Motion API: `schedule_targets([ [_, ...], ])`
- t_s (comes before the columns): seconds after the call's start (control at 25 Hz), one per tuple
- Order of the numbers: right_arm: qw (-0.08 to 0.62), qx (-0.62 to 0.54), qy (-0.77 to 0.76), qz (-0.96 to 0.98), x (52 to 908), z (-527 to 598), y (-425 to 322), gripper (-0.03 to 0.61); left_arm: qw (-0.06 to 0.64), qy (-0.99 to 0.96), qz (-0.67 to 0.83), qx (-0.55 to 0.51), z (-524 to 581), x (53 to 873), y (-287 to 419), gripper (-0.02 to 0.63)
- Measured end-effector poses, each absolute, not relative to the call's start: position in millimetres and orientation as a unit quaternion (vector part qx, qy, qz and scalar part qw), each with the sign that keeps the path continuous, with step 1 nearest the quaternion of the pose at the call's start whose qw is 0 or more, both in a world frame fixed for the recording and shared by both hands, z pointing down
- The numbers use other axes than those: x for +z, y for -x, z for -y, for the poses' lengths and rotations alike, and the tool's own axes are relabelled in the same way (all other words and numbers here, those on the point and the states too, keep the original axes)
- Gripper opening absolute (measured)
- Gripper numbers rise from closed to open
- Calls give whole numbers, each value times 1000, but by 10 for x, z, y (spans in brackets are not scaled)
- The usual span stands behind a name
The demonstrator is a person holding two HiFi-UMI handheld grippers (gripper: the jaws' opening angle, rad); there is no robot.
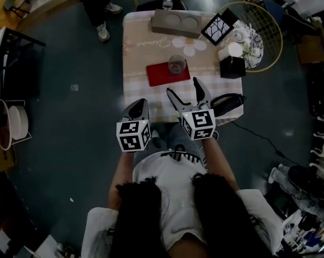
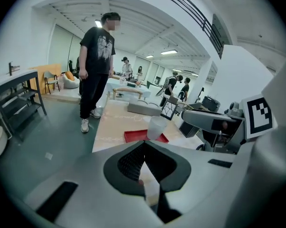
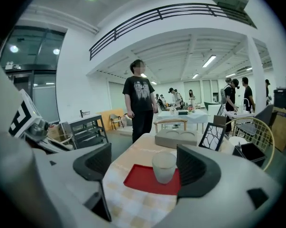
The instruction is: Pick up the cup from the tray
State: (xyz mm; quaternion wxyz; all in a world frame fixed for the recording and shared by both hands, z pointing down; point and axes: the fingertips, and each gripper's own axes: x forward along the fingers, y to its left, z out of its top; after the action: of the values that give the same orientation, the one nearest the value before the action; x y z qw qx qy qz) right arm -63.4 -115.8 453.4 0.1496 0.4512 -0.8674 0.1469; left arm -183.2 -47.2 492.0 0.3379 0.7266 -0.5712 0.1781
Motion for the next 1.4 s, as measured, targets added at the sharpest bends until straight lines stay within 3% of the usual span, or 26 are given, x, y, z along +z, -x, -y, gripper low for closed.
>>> schedule_targets([
  [0.68,180,176,-439,862,5241,2000,736,423,387,-681,576,235,895,5405,1948,5],
  [1.4,226,178,-409,866,5806,2174,833,425,414,-661,562,274,968,5733,1817,6],
])
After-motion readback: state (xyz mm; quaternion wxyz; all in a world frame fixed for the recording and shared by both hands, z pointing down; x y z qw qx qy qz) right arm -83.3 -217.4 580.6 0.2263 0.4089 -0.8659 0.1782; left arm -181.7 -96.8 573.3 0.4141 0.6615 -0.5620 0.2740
